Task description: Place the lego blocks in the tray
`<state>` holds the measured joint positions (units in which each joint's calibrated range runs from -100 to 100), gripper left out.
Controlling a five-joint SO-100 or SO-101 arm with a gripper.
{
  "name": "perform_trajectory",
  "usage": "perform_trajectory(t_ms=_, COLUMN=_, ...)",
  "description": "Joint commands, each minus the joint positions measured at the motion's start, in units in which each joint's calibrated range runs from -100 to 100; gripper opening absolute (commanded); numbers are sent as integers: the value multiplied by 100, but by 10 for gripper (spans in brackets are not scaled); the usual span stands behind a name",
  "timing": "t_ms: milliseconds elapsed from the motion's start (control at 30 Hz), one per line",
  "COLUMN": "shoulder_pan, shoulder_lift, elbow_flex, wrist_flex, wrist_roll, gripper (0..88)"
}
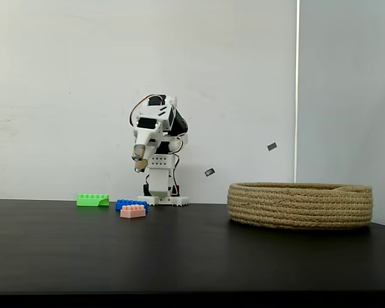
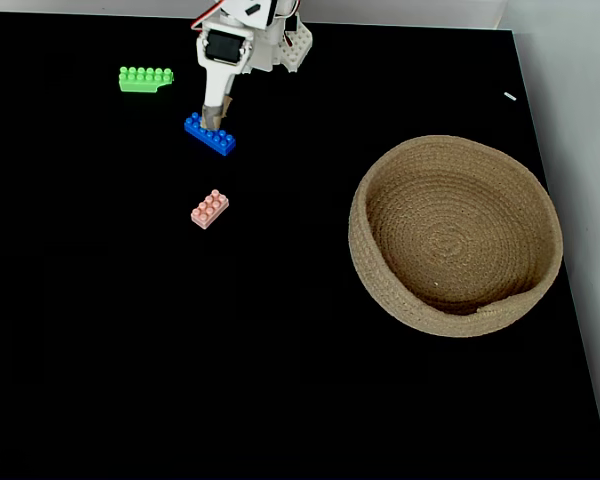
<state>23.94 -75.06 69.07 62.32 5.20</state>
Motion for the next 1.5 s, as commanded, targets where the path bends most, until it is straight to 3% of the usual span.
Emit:
perform_trajectory(t_ms=0, shoulder_pan=912, shoulder_lift=954, elbow_flex=-1193, wrist_flex=244, wrist_roll=391, gripper=179)
perform_trajectory(t_ms=167, shoulder_pan=1959, shoulder_lift=1668, elbow_flex=-1421, wrist_flex=244, wrist_roll=874, gripper=182)
perform_trajectory(t_ms=600, shoulder_pan=4193, shoulder_lift=3070, elbow_flex=-1366, wrist_flex=19, wrist_roll=2745, gripper=268)
perform_trajectory(t_ms=867, shoulder_pan=4786, shoulder_lift=3654, elbow_flex=-974, wrist_flex=-231, wrist_roll=3346, gripper=309)
perform_trajectory(t_ms=1133, shoulder_pan=5001, shoulder_lift=3878, elbow_flex=-217, wrist_flex=-1097, wrist_roll=3546, gripper=328)
perform_trajectory(t_ms=1267, shoulder_pan=4902, shoulder_lift=3938, elbow_flex=-190, wrist_flex=-1197, wrist_roll=3448, gripper=259)
perform_trajectory(t_ms=1333, shoulder_pan=4795, shoulder_lift=3938, elbow_flex=-190, wrist_flex=-1197, wrist_roll=3385, gripper=170)
perform_trajectory(t_ms=1400, shoulder_pan=4687, shoulder_lift=3938, elbow_flex=-190, wrist_flex=-1205, wrist_roll=3341, gripper=24)
perform_trajectory(t_ms=1467, shoulder_pan=4663, shoulder_lift=3938, elbow_flex=-172, wrist_flex=-1222, wrist_roll=3316, gripper=1)
